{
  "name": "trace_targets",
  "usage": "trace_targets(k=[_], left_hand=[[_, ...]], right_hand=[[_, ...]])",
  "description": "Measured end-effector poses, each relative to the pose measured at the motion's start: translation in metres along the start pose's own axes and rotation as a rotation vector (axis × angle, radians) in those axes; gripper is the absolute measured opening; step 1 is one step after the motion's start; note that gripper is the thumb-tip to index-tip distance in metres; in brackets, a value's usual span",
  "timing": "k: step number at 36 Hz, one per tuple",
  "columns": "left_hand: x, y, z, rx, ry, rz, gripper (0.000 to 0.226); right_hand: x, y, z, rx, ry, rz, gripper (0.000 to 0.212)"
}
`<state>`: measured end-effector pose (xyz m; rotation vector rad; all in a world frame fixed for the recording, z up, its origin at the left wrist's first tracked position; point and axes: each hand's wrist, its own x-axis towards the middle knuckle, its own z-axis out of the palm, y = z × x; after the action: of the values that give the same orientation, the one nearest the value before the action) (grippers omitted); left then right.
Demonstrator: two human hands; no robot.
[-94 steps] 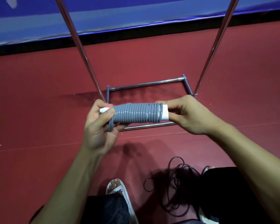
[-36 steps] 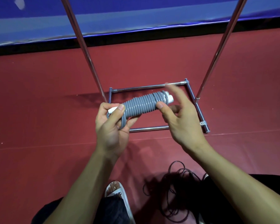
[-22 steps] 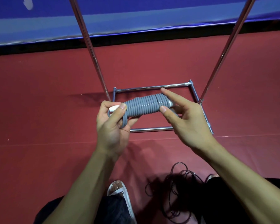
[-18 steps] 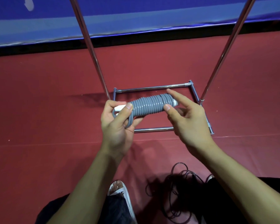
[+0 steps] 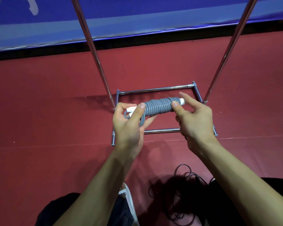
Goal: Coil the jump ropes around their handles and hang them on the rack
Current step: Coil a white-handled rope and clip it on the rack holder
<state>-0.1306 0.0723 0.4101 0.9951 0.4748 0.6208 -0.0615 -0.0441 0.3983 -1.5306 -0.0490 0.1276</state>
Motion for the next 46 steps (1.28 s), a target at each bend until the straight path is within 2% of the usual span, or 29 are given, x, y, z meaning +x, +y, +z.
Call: trace_targets(k=[3,6,8,11,17,23,26,30,34,43,46], left_hand=[[0.0,0.0,0.003,0.017,-0.01,-0.006,0.021],[-0.001,0.001,0.005,0.03,-0.048,-0.008,0.016],[-0.001,0.002,0.005,0.024,-0.09,-0.013,0.013],[-0.001,0.005,0.005,0.04,-0.144,-0.028,0.016],[0.004,0.009,0.0,0.267,-0.119,0.033,0.021],[0.014,0.011,-0.01,0.47,-0.105,0.192,0.027],[0.015,0.011,-0.01,0.442,-0.093,0.16,0.03],[0.014,0.01,-0.006,0.373,-0.079,0.111,0.035],[0.012,0.011,-0.003,0.415,-0.074,0.201,0.035],[0.011,0.004,-0.001,0.565,-0.163,0.343,0.027],[0.014,0.006,-0.002,0.58,-0.15,0.33,0.025]], right_hand=[[0.002,0.002,-0.005,-0.103,0.031,-0.098,0.042],[0.003,0.003,-0.008,-0.167,0.041,-0.183,0.034],[0.005,0.004,-0.011,-0.157,0.067,-0.188,0.023],[0.007,0.005,-0.014,-0.146,0.081,-0.171,0.022],[0.007,0.009,-0.017,-0.269,-0.039,-0.135,0.024],[0.007,0.007,-0.015,-0.377,-0.099,-0.12,0.02],[0.005,0.005,-0.016,-0.434,-0.159,-0.056,0.015],[-0.003,0.0,-0.016,-0.471,-0.254,0.024,0.021],[-0.008,-0.009,-0.016,-0.542,-0.322,0.012,0.013],[-0.02,-0.017,-0.011,-0.213,-0.588,0.232,0.015],[-0.02,-0.02,-0.014,-0.12,-0.665,0.253,0.024]])
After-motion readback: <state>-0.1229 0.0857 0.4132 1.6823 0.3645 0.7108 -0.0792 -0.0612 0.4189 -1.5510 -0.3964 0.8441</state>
